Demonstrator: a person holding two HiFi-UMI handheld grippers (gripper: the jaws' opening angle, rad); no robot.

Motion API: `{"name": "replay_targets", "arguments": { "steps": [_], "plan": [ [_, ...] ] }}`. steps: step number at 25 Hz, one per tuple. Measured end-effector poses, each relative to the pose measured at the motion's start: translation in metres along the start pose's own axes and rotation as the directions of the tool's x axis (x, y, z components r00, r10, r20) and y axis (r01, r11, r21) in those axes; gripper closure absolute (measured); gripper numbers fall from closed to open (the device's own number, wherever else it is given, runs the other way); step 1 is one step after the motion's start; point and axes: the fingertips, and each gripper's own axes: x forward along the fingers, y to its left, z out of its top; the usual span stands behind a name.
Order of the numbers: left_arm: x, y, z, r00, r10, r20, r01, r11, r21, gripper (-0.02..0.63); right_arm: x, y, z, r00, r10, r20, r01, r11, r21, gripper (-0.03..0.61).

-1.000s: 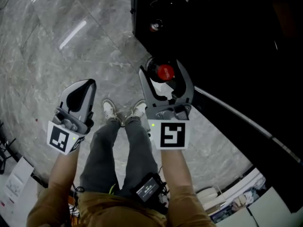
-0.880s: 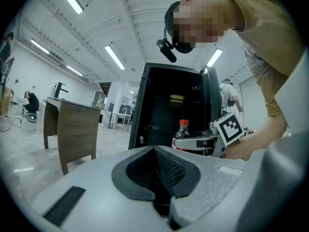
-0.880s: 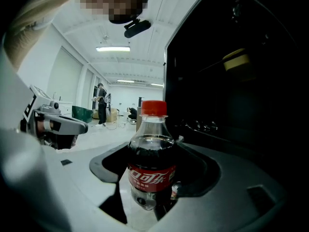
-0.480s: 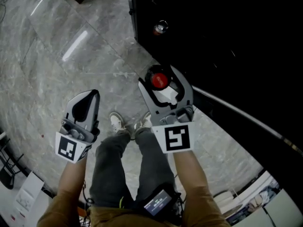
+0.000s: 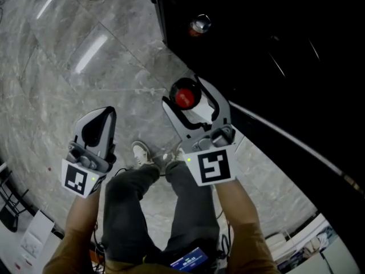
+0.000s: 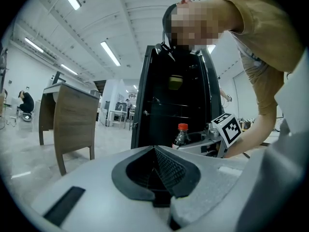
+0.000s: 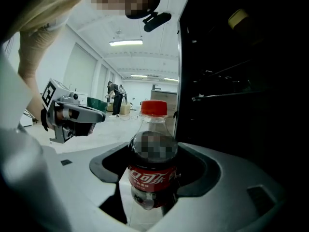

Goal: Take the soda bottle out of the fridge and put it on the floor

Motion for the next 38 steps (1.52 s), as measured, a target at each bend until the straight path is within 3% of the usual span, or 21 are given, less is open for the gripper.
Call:
{"name": "replay_targets", "arguments": {
  "steps": [4,8,20,26,38],
  "plan": [
    [0.007,0.006,-0.016,0.999,-0.034,0.042,0.035,0.999,-0.02,0.612,0.014,0.006,-0.025,1.0,0.024,0.001,-0.024,1.0,-0.005,0.285],
    [0.01,0.024,-0.051,1.0,-0.029,0.002,0.029,0.999,0.023,0.612,0.031,0.007,-0.054,0.999,0.03,-0.013,-0.03,1.0,-0.001,0.285],
    [0.051,0.044,-0.125,0.991,-0.128,0.024,0.128,0.992,0.004,0.612,0.09,0.006,-0.13,0.997,0.076,-0.034,-0.078,0.996,-0.039,0.285],
    [0.065,0.06,-0.169,0.993,-0.107,0.054,0.106,0.994,0.019,0.612,0.121,0.023,-0.161,0.99,0.139,-0.028,-0.14,0.987,-0.073,0.285],
    [0.081,0.068,-0.244,0.986,-0.154,0.064,0.153,0.988,0.025,0.612,0.162,0.047,-0.241,0.979,0.199,-0.055,-0.202,0.977,-0.073,0.285]
  ]
}}
